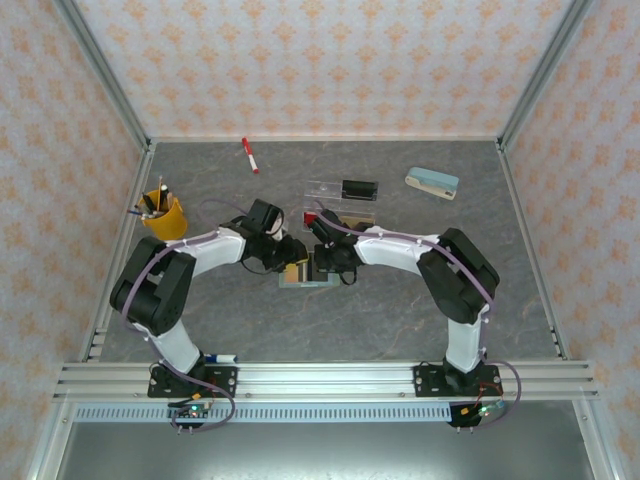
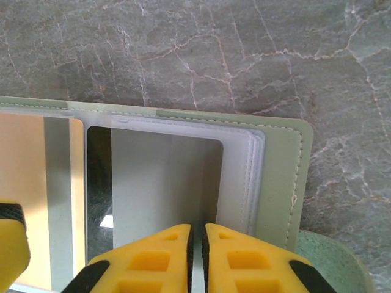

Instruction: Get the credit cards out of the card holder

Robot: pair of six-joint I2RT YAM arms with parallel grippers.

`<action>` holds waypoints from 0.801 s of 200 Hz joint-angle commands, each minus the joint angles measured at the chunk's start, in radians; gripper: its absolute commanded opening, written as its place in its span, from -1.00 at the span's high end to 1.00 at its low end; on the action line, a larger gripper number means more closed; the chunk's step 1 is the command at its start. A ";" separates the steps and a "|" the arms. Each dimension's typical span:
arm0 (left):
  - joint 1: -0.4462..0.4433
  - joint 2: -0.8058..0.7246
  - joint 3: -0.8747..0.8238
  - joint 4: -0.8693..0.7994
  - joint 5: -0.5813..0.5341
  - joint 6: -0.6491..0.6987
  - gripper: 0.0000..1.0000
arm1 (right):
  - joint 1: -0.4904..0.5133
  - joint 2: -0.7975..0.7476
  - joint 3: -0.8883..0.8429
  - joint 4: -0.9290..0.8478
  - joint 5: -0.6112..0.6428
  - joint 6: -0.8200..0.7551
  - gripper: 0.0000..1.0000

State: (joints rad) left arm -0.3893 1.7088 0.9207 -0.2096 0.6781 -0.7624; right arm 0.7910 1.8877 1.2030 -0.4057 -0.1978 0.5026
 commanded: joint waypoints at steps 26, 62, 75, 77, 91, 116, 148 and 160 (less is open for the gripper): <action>-0.006 0.039 0.029 0.015 0.034 0.023 0.40 | -0.015 0.030 -0.009 -0.033 0.000 0.023 0.68; -0.009 0.072 0.031 0.033 0.051 0.017 0.41 | -0.021 0.039 -0.016 -0.029 -0.011 0.029 0.68; -0.011 0.079 0.033 0.046 0.066 0.017 0.43 | -0.021 0.040 -0.019 -0.029 -0.014 0.030 0.68; -0.012 0.080 0.033 0.046 0.066 0.018 0.44 | -0.021 0.040 -0.021 -0.029 -0.015 0.029 0.69; -0.016 0.087 0.042 0.040 0.066 0.024 0.46 | -0.022 0.041 -0.025 -0.024 -0.017 0.031 0.69; -0.020 0.102 0.050 0.038 0.074 0.028 0.48 | -0.024 0.047 -0.028 -0.018 -0.031 0.032 0.69; -0.022 0.114 0.053 0.030 0.072 0.032 0.47 | -0.024 0.050 -0.034 -0.012 -0.041 0.034 0.69; -0.021 0.125 0.062 0.010 0.071 0.035 0.41 | -0.024 0.051 -0.034 -0.009 -0.045 0.033 0.69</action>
State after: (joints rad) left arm -0.3996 1.8042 0.9554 -0.1856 0.7403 -0.7570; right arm 0.7715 1.8946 1.2015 -0.3946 -0.2443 0.5240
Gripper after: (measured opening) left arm 0.272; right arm 0.154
